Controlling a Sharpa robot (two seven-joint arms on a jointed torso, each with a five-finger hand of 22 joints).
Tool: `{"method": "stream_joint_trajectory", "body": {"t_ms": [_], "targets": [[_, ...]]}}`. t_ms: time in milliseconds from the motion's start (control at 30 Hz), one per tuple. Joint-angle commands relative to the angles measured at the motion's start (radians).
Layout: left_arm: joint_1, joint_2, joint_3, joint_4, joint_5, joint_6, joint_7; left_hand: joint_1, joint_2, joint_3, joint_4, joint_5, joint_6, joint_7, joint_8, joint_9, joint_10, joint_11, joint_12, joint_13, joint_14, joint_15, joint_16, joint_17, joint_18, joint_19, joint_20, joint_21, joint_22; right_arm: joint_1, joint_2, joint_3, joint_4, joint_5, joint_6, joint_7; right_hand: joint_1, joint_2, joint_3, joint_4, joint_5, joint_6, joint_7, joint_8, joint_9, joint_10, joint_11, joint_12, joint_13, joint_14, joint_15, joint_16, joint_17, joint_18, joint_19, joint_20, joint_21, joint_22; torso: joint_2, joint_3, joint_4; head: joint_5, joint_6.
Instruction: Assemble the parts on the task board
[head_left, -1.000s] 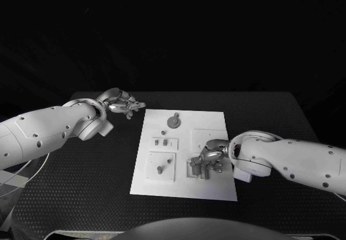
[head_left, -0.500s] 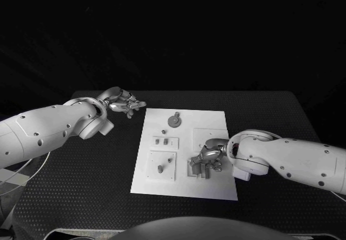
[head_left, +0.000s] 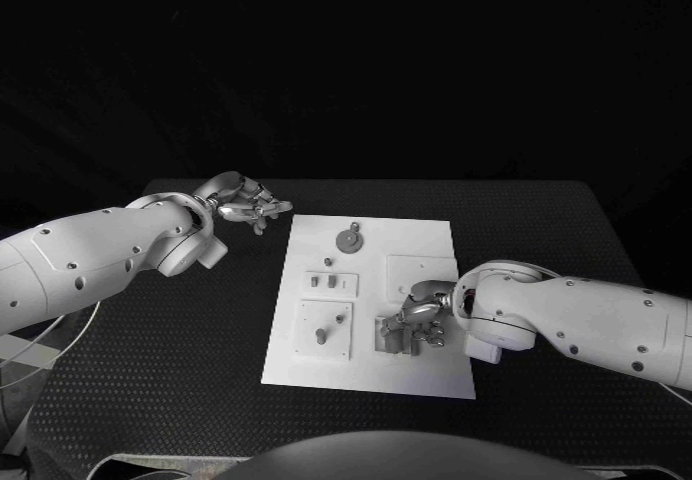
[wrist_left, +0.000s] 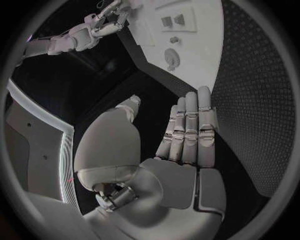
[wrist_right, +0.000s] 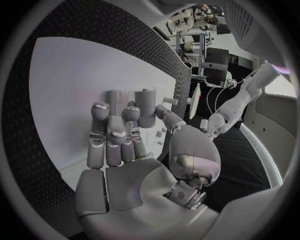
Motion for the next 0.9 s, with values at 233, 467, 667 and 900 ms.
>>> {"method": "stream_joint_trajectory", "body": {"t_ms": [233, 467, 667, 900], "targets": [[0.001, -0.002, 0.0, 0.004, 0.007, 0.011, 0.007, 0.01, 0.012, -0.013, -0.001, 0.0, -0.004, -0.003, 0.005, 0.0, 0.0, -0.002, 0.004, 0.001, 0.008, 0.0, -0.005, 0.002, 0.065, 0.006, 0.0, -0.006, 0.0, -0.008, 0.01, 0.0, -0.011, -0.006, 0.004, -0.012, -0.016, -0.012, 0.003, 0.01, 0.004, 0.006, 0.001, -0.002, 0.002, -0.002, -0.004, 0.007, -0.001, 0.003, -0.007, -0.006, 0.002, 0.031, 0.006, -0.002, -0.006, 0.018, 0.0, 0.0002, 0.0003, 0.004, 0.002], [0.001, -0.003, 0.0, 0.004, 0.007, 0.011, 0.006, 0.01, 0.013, -0.016, 0.0, 0.0, -0.005, -0.003, 0.004, 0.0, 0.0, -0.002, 0.004, 0.001, 0.008, 0.0, -0.006, 0.002, 0.065, 0.006, 0.0, -0.006, 0.0, -0.009, 0.013, 0.0, -0.017, -0.025, -0.013, -0.011, -0.029, -0.035, 0.008, 0.026, 0.004, 0.001, 0.002, -0.006, 0.003, -0.007, -0.003, 0.008, -0.002, 0.001, -0.007, -0.008, 0.003, 0.031, 0.006, -0.005, -0.007, 0.017, 0.0, 0.0, 0.0, 0.006, 0.002], [0.001, -0.003, 0.0, 0.004, 0.007, 0.012, 0.006, 0.011, 0.015, -0.018, 0.0, 0.0, -0.004, -0.003, 0.004, -0.001, 0.0, -0.002, 0.004, 0.001, 0.009, 0.0, -0.007, 0.002, 0.065, 0.006, 0.0, -0.007, 0.0, -0.009, 0.017, 0.0, -0.021, -0.027, -0.023, -0.009, -0.033, -0.049, 0.013, 0.034, 0.004, -0.001, 0.002, -0.008, 0.004, -0.009, -0.003, 0.01, -0.002, 0.001, -0.007, -0.008, 0.003, 0.031, 0.006, -0.006, -0.007, 0.017, 0.0, -0.0002, -0.0001, 0.006, 0.002], [0.001, -0.005, 0.0, 0.004, 0.007, 0.012, 0.006, 0.011, 0.015, -0.02, 0.0, 0.0, -0.004, -0.003, 0.004, -0.001, 0.0, -0.002, 0.004, 0.001, 0.009, 0.0, -0.007, 0.003, 0.065, 0.006, 0.0, -0.007, 0.0, -0.009, 0.019, 0.0, -0.026, -0.028, -0.03, -0.008, -0.034, -0.053, 0.015, 0.038, 0.004, -0.002, 0.003, -0.009, 0.005, -0.01, -0.003, 0.01, -0.002, 0.001, -0.007, -0.008, 0.003, 0.031, 0.007, -0.007, -0.007, 0.017, 0.0, -0.0001, -0.0001, 0.007, 0.001]]}}
